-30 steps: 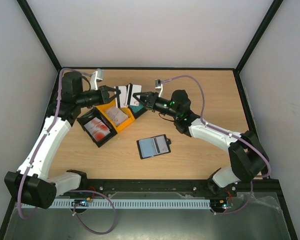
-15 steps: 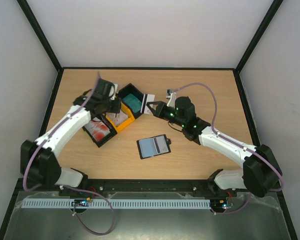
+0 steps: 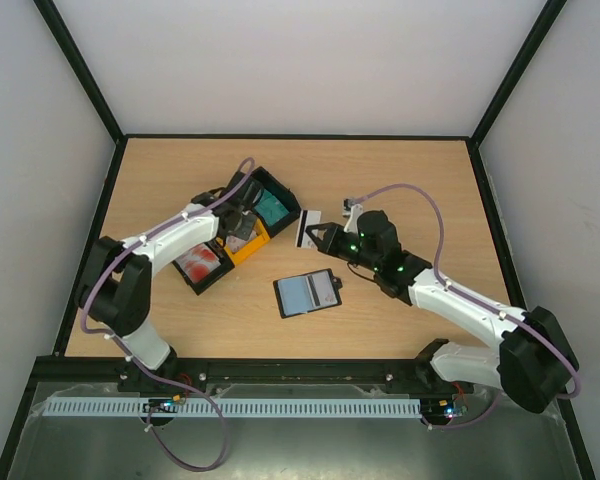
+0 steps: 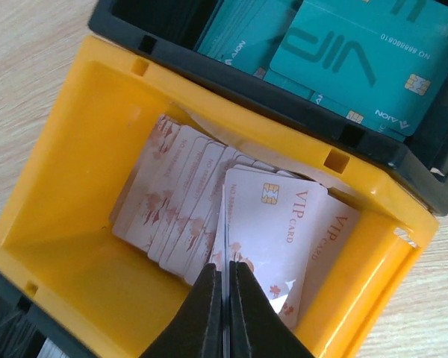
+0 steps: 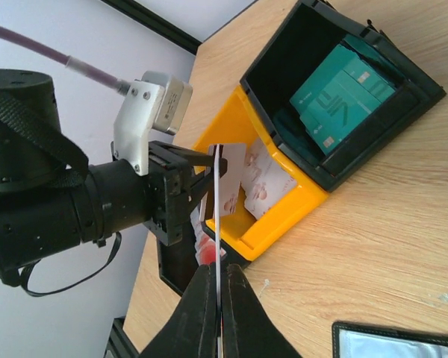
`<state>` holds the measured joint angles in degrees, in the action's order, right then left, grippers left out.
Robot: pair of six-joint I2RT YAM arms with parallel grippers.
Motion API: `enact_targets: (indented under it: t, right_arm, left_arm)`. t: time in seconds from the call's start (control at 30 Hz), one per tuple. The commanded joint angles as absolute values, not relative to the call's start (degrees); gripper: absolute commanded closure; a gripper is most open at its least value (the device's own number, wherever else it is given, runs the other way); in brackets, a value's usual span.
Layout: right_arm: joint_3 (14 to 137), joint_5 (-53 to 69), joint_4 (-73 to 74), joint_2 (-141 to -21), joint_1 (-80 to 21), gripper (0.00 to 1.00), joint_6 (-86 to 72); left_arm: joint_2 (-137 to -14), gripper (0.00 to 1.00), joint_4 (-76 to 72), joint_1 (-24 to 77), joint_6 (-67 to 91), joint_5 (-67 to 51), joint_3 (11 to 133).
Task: Put the credit cards into the card holder
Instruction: Place the credit card in the storage box.
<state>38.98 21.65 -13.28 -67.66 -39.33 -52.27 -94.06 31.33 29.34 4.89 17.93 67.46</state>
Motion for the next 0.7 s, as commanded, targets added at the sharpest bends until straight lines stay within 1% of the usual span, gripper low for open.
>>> enact_targets:
  t: [0.0, 0.07, 0.13, 0.23, 0.3, 0.43, 0.53, 0.6, 0.67]
  right_arm:
    - [37.71, 20.59, -11.94, -65.76, -39.04, 0.97, -51.72]
    - [37.53, 20.28, -11.08, -65.07, -39.11, 0.97, -51.58]
    - [37.31, 19.73, -10.39, -64.14, -39.10, 0.97, -51.51]
    - [36.94, 19.22, -9.26, -62.96, -39.11, 0.97, -51.50]
    - [36.53, 19.08, -8.47, -62.10, -39.10, 0.97, -51.57]
    - [35.88, 19.00, -6.16, -60.24, -39.05, 0.97, -51.05]
    - [35.88, 19.82, -3.31, -58.86, -39.11, 0.98, -48.43]
    - [35.84, 22.79, -2.69, -57.76, -39.08, 0.98, -45.93]
    - [35.77, 27.71, -2.96, -56.81, -39.08, 0.98, -43.62]
  left_arm:
    - [-97.68, 0.97, 29.40, 29.66, 1.60, 19.07, 68.41]
    - [-99.06, 0.93, 29.61, 29.68, 1.72, 19.06, 68.71]
    - [-99.48, 0.86, 29.89, 29.71, 1.96, 18.38, 68.85]
    - [-98.86, 0.64, 30.17, 29.79, 2.71, 15.50, 68.90]
    - [-97.72, 0.55, 30.31, 29.79, 3.60, 13.07, 68.95]
    - [-93.13, 0.46, 30.72, 29.81, 6.67, 7.64, 69.41]
    - [-87.54, 0.38, 29.26, 29.72, 12.09, 3.17, 68.50]
    - [-83.64, 0.33, 27.87, 29.75, 17.63, -1.06, 67.29]
    - [-79.67, 0.30, 25.82, 29.77, 23.21, -6.40, 65.22]
